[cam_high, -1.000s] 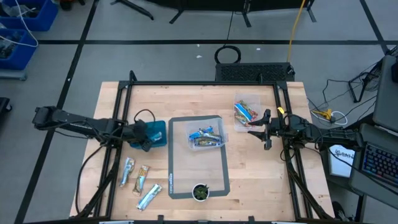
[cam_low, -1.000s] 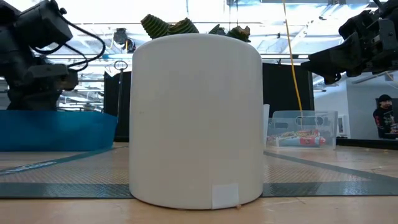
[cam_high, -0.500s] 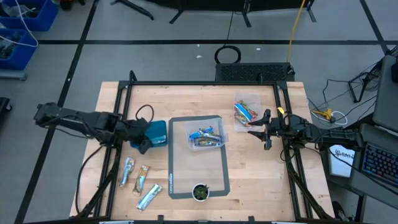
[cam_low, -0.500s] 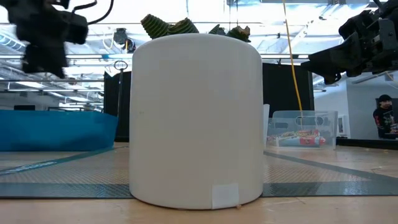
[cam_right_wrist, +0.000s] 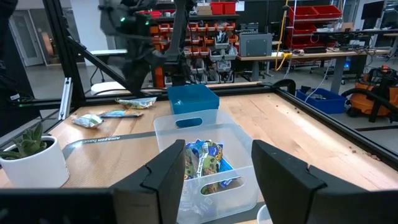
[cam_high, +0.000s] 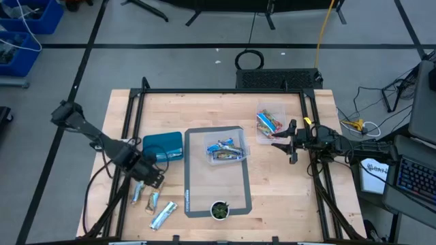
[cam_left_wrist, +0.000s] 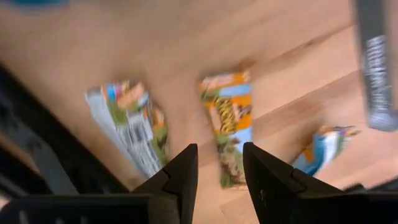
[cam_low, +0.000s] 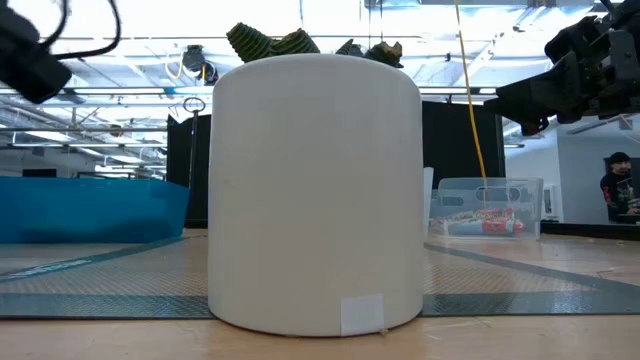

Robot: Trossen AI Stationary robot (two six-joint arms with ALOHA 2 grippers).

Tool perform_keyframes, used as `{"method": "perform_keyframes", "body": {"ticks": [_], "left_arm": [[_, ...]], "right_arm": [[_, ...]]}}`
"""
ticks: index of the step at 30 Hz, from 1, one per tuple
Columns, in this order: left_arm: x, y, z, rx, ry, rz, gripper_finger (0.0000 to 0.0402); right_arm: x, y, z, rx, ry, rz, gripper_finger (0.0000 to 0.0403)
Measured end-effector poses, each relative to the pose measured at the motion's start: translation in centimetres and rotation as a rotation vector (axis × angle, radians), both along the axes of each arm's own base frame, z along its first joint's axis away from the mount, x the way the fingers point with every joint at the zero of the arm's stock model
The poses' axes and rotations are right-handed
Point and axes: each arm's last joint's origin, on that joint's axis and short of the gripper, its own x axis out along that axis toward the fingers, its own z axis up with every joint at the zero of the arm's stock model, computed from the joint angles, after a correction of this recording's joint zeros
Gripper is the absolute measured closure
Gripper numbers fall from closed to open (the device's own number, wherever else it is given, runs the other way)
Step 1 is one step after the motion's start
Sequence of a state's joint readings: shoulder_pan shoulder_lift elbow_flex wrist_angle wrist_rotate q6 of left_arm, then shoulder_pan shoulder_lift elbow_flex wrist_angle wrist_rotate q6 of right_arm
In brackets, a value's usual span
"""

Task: Pick and place Granola Bars by type
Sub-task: Put the orange granola bar into the blue bin

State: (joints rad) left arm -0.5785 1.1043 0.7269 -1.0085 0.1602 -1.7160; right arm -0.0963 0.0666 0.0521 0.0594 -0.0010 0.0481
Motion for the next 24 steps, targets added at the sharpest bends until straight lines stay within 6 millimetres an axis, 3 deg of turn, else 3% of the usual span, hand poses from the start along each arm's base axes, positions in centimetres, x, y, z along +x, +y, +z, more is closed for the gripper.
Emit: {"method": "perform_keyframes", "body": {"ticks": [10,24], "left_arm": [[-0.9,-2.7,-2.2,0.05,0.278,0.166,0.027],[-1.5,-4.2,-3.6,0.137,0.361,0.245,0.027]], "right_arm": [[0.0,0.0,0.0,0.0,0.0,0.0,0.0227],[0.0,0.0,0.0,0.0,0.0,0.0,0.0227]]}}
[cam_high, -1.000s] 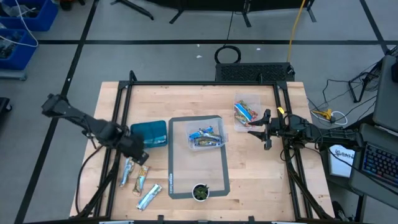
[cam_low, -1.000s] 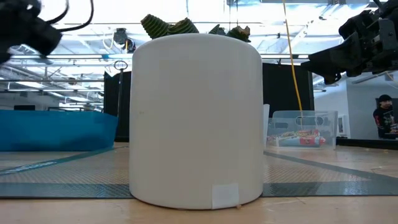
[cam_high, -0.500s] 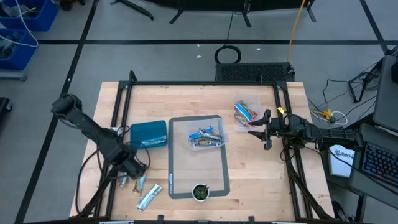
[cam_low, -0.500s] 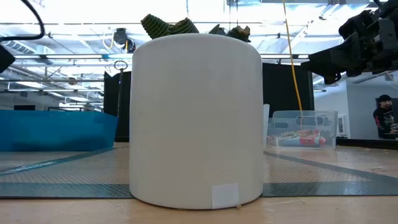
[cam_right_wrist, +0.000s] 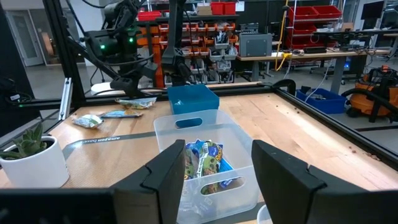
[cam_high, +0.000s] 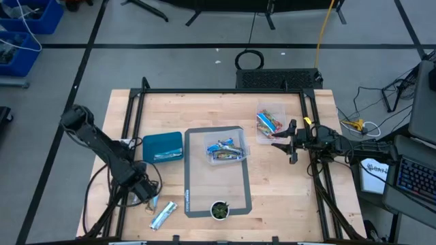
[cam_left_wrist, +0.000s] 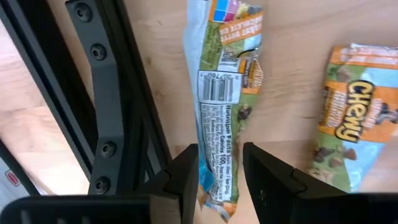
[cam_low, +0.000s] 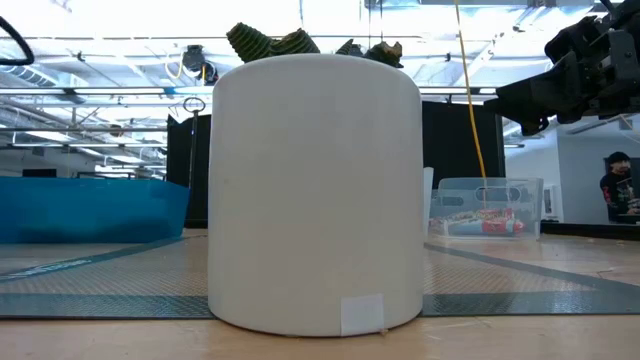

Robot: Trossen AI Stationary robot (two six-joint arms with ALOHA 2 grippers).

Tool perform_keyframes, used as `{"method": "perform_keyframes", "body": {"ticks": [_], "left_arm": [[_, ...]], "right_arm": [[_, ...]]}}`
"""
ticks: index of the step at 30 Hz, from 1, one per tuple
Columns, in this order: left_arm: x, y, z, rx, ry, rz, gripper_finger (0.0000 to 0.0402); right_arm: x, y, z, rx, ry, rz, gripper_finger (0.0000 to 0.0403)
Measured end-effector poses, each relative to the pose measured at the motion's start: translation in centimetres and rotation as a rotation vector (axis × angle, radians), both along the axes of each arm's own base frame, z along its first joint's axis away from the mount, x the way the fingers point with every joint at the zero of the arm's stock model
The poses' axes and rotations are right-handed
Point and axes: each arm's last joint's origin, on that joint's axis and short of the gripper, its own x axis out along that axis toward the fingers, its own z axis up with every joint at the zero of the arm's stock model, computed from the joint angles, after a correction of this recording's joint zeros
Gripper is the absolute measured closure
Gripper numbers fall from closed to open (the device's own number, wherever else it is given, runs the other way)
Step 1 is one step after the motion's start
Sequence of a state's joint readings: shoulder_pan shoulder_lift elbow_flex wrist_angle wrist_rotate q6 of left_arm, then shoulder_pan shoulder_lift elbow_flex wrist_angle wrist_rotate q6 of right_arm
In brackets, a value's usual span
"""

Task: Pick and place Granola Bars by type
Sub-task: Put the orange granola bar into the blue bin

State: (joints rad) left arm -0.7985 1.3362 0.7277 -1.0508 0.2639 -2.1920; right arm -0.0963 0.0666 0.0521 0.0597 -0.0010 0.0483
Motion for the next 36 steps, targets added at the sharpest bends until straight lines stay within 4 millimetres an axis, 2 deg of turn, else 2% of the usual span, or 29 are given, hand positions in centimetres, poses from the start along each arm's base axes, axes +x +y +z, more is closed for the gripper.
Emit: {"method": "perform_keyframes", "body": {"ticks": [12,25,36], "left_arm": [[0.2,-0.7,-1.4,0.035,0.094,0.036,0.027],[1.2,-1.8,-2.8,-0.013,0.049,0.028,0.027],[1.2,-1.8,-3.6,0.033,0.083,0.009,0.027]], "right_arm": [[0.0,0.0,0.0,0.0,0.0,0.0,0.0227],[0.0,0.0,0.0,0.0,0.0,0.0,0.0227],[0.0,0.0,0.0,0.0,0.0,0.0,0.0227]]}}
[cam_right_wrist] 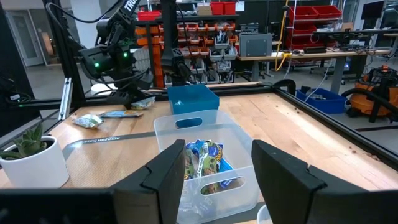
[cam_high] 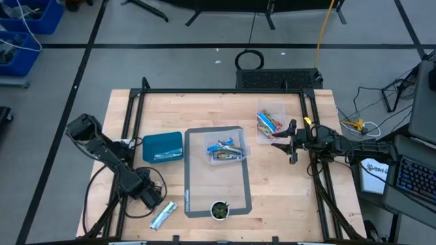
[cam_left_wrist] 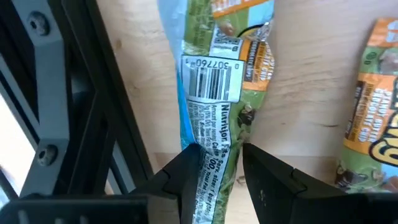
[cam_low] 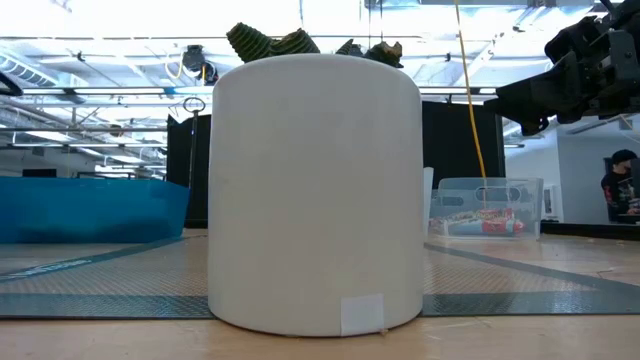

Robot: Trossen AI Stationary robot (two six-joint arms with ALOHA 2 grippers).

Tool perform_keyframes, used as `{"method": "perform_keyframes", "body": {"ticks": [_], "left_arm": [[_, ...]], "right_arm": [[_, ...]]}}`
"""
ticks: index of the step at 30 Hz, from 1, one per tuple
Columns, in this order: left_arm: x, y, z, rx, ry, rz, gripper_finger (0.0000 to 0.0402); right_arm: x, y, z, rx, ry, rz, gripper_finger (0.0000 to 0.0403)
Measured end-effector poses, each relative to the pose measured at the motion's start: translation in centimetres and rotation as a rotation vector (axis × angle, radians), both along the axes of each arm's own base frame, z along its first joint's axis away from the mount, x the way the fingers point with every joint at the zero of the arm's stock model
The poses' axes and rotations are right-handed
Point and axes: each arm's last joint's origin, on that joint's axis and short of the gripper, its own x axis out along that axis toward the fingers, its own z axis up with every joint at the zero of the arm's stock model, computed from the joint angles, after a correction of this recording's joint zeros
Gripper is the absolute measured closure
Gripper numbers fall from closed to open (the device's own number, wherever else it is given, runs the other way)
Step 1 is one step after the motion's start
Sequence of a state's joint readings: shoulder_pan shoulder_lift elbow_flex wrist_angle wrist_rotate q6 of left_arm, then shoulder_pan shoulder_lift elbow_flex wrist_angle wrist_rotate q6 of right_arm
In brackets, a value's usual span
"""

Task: Pick and place Granola Bars by type
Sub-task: Put the orange granola bar into the blue bin

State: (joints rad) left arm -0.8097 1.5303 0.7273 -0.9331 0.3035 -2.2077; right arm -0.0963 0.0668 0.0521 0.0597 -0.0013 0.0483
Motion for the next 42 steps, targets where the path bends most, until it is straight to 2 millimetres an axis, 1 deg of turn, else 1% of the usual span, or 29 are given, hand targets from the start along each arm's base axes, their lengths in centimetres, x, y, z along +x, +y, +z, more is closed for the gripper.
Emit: {"method": "perform_keyframes", "body": {"ticks": [3,5,7,10,11,15,20,25,29,31,34,36,38,42], "left_arm": [[0.1,0.0,0.0,0.014,-0.028,-0.013,0.0271],[0.1,0.0,-0.1,0.019,-0.039,-0.015,0.0282],[0.2,0.0,-0.1,0.027,-0.048,-0.019,0.0308],[0.2,0.0,-0.1,0.048,-0.079,-0.047,0.0371],[0.1,0.0,-0.1,0.062,-0.092,-0.06,0.0386],[0.0,-0.1,-0.1,0.094,-0.133,-0.103,0.0397],[0.1,-0.3,0.3,0.143,-0.178,-0.169,0.0399],[1.3,-1.0,2.4,0.24,-0.31,-0.279,0.04],[2.3,-1.4,4.7,0.352,-0.413,-0.378,0.04],[2.6,-1.4,6.0,0.438,-0.461,-0.449,0.04],[3.1,-1.0,7.5,0.631,-0.557,-0.575,0.04],[3.3,-0.6,8.4,0.774,-0.637,-0.651,0.0401],[3.3,0.2,9.2,0.893,-0.699,-0.688,0.0401],[2.7,2.5,10.0,1.009,-0.749,-0.671,0.0401]], "right_arm": [[0.0,0.0,0.0,0.0,0.0,0.0,0.0227],[0.0,0.0,0.0,0.0,-0.001,0.0,0.0227],[0.0,0.0,0.0,0.0,0.0,0.0,0.0227],[0.0,0.0,0.0,0.0,0.0,0.0,0.0227],[0.0,0.0,0.0,0.0,0.0,0.0,0.0227],[0.0,0.0,0.0,0.0,0.0,0.0,0.0227],[0.0,0.0,0.0,0.0,0.0,0.0,0.0227],[0.0,0.0,0.0,0.0,0.0,0.0,0.0227],[0.0,0.0,0.0,0.0,0.0,0.0,0.0227],[0.0,0.0,0.0,0.0,0.0,0.0,0.0227],[0.0,0.0,0.0,0.0,0.0,0.0,0.0227],[0.0,0.0,0.0,0.0,0.0,0.0,0.0227],[0.0,0.0,0.0,0.0,0.0,0.0,0.0227],[0.0,0.0,0.0,0.0,0.0,0.0,0.0227]]}}
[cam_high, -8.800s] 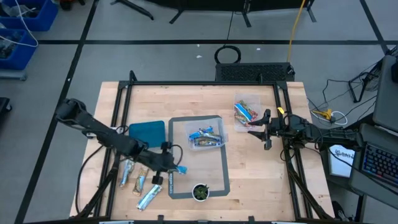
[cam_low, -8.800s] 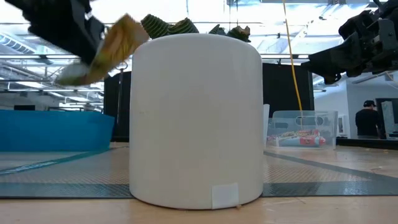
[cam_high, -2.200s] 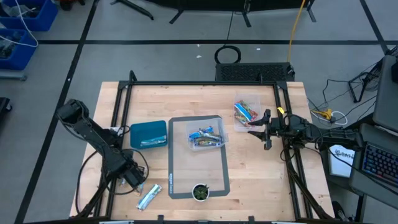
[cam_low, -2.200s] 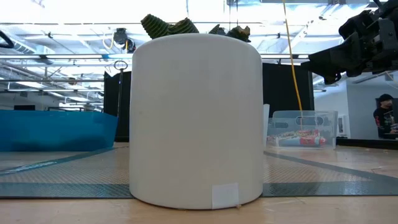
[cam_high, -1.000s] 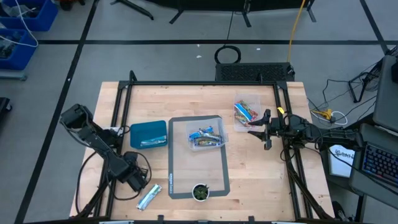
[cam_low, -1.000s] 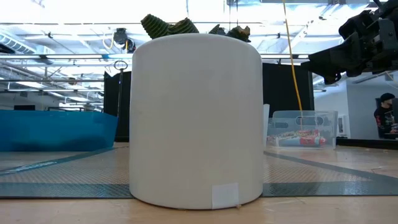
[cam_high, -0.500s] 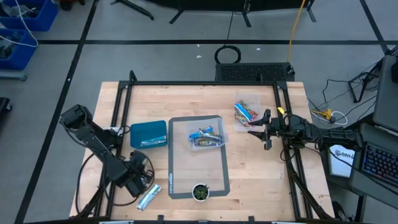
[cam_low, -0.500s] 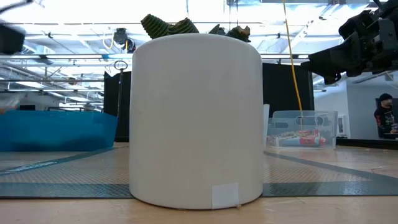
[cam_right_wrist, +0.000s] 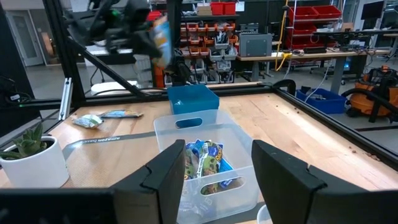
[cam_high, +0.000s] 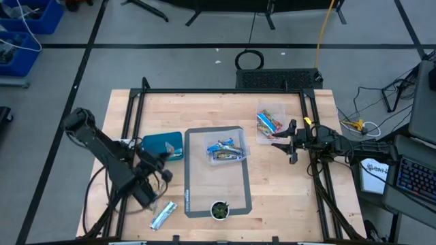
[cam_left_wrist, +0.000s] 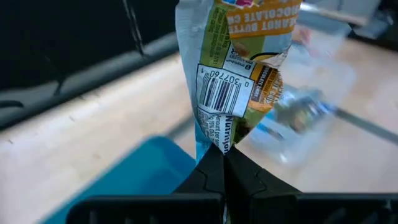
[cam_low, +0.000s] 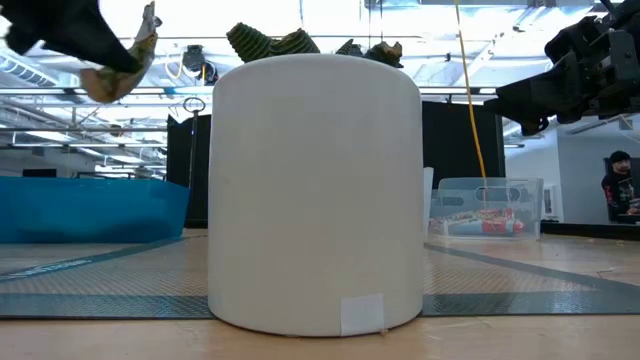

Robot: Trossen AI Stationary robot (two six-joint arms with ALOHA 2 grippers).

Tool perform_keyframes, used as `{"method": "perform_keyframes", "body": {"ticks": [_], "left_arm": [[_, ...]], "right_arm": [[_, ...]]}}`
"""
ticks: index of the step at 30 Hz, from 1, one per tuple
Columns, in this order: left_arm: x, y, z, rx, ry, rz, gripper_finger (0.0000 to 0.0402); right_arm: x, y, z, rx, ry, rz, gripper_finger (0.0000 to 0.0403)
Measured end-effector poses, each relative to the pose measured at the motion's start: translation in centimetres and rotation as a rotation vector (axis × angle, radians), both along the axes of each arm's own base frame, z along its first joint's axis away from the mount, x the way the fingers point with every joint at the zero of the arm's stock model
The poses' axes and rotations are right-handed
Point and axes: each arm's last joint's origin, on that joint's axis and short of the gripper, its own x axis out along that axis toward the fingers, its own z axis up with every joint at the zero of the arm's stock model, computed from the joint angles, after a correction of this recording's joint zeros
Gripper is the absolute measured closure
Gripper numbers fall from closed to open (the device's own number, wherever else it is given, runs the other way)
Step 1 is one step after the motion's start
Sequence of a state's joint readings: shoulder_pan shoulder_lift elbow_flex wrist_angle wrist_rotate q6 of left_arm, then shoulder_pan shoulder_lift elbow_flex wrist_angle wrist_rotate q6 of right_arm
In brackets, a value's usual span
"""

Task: Pick and place Granola Bars by type
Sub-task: Put the orange granola bar into the blue bin

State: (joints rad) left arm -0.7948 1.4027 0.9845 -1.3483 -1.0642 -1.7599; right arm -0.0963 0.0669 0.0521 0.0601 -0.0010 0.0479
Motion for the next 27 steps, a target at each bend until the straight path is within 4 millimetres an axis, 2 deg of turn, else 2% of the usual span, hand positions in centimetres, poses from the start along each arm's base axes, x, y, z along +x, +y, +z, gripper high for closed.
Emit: {"method": "perform_keyframes", "body": {"ticks": [6,9,12,17,21,24,27], "left_arm": [[-1.8,4.0,0.2,-0.02,-0.056,0.038,0.0401],[-2.6,5.2,0.1,-0.039,-0.092,-0.013,0.0401],[-2.9,5.7,0.1,-0.035,-0.145,-0.123,0.0401],[-2.7,6.2,0.8,0.044,-0.203,-0.446,0.0401],[-3.0,7.8,2.0,0.117,-0.327,-0.647,0.0401],[-3.7,9.7,2.6,0.109,-0.378,-0.641,0.0401],[-4.5,11.5,2.8,-0.014,-0.36,-0.54,0.0401]], "right_arm": [[0.0,0.0,0.0,0.0,0.0,0.0,0.0227],[0.0,0.0,0.0,0.0,0.0,0.001,0.0227],[0.0,0.0,0.0,0.0,0.001,0.0,0.0227],[0.0,0.0,0.0,0.0,0.0,0.001,0.0227],[0.0,0.0,0.0,0.0,0.0,0.0,0.0227],[0.0,0.0,0.0,0.0,0.0,0.001,0.0227],[0.0,0.0,0.0,0.0,0.0,0.0,0.0227]]}}
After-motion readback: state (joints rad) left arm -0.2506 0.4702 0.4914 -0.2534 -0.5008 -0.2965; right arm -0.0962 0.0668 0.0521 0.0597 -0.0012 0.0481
